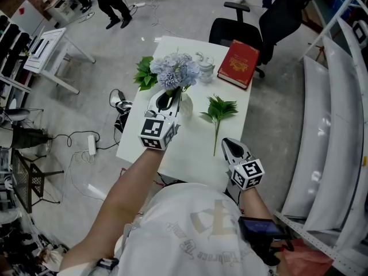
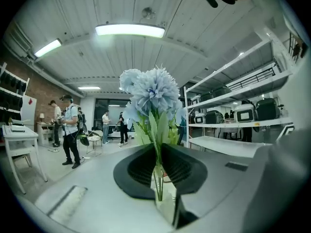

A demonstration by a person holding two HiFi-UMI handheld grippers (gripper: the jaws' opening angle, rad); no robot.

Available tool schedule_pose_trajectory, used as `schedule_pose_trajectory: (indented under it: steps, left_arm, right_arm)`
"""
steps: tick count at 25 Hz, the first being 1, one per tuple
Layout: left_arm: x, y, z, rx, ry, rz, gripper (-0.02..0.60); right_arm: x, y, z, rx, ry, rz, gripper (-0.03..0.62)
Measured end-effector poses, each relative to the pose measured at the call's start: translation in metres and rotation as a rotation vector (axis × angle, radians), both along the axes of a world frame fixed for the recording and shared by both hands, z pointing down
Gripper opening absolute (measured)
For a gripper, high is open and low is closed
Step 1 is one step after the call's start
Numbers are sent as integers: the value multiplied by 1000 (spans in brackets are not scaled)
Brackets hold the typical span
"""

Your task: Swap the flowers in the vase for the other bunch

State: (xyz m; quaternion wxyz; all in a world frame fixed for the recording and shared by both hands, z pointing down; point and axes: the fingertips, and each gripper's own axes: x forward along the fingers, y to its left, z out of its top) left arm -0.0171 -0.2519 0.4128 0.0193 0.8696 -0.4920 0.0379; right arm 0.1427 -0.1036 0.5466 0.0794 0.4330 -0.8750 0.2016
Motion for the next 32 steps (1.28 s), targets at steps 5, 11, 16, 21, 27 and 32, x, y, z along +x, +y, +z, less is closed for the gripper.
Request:
schedule_pose_trajectory:
  steps: [5,11,16,21,27,32]
  left_arm:
    - [-5,1,-12,28,44,-16,34]
    - [-7,4,-30,69,66,-19,34]
    - [-6,8,-51,98,103,-15,34]
    - [-4,10,-67,133,125,-6,34]
    - [-5,19,-88,182,125,-3,34]
    - [-9,27,-104,211,154,-7,34]
  right_arm:
    - [1,1,0,5,0,-6,11]
    - [-1,4,-1,10,-1,-11,11]
    - [0,6,-3,12,-3,-14,11]
    - [1,4,0,17,-4,-18,11]
    - [-1,8,-2,22,-8,-28,11]
    - [-3,10,-4,29,-9,-37,11]
